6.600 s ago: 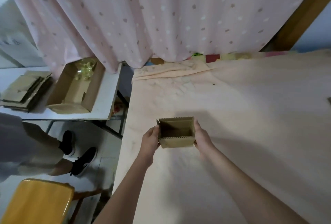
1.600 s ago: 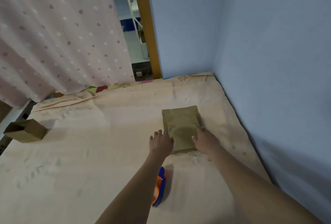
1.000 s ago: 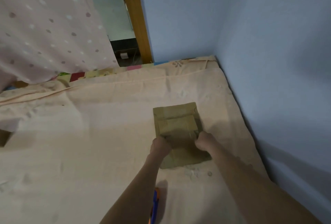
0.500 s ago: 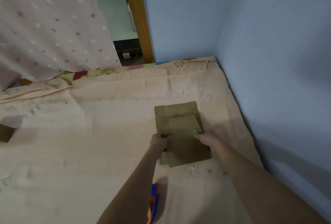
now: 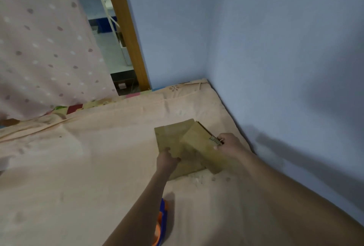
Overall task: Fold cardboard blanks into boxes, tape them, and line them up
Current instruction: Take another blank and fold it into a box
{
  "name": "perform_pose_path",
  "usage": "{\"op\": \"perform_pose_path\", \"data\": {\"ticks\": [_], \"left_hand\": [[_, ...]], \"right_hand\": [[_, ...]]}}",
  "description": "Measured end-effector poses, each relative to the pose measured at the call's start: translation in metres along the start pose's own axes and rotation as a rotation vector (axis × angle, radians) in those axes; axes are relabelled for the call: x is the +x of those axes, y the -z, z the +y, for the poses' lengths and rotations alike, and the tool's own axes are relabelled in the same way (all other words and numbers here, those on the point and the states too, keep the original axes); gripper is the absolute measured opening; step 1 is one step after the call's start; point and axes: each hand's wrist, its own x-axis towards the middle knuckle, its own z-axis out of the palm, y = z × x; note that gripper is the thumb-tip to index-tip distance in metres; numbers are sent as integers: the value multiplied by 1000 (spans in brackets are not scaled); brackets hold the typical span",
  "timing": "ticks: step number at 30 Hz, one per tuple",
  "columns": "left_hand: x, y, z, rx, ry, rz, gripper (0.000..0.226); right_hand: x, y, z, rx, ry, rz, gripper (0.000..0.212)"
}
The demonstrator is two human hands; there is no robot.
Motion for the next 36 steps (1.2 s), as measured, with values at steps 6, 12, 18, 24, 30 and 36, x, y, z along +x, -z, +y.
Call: {"op": "perform_pose_path", "data": {"ticks": [6, 12, 18, 24, 30, 36], "left_hand": [[-14, -28, 34, -13, -304, -129, 77], [-34, -70, 36, -11, -400, -242, 17], [-46, -93, 22, -75, -387, -330, 24], [-34, -96, 25, -147, -328, -255, 17], [-12, -103, 46, -111, -351, -285, 22], [8, -120, 70, -71, -363, -292, 20]], "right_hand": [[-48, 12, 20, -202, 111, 75, 12], [-87, 17, 69, -212, 55, 88, 15], [-111, 19, 126, -34, -108, 211, 35], [-102, 19, 158, 165, -196, 309, 45], [-87, 18, 176, 221, -230, 341, 44], [-79, 29, 181, 323, -253, 462, 21]]}}
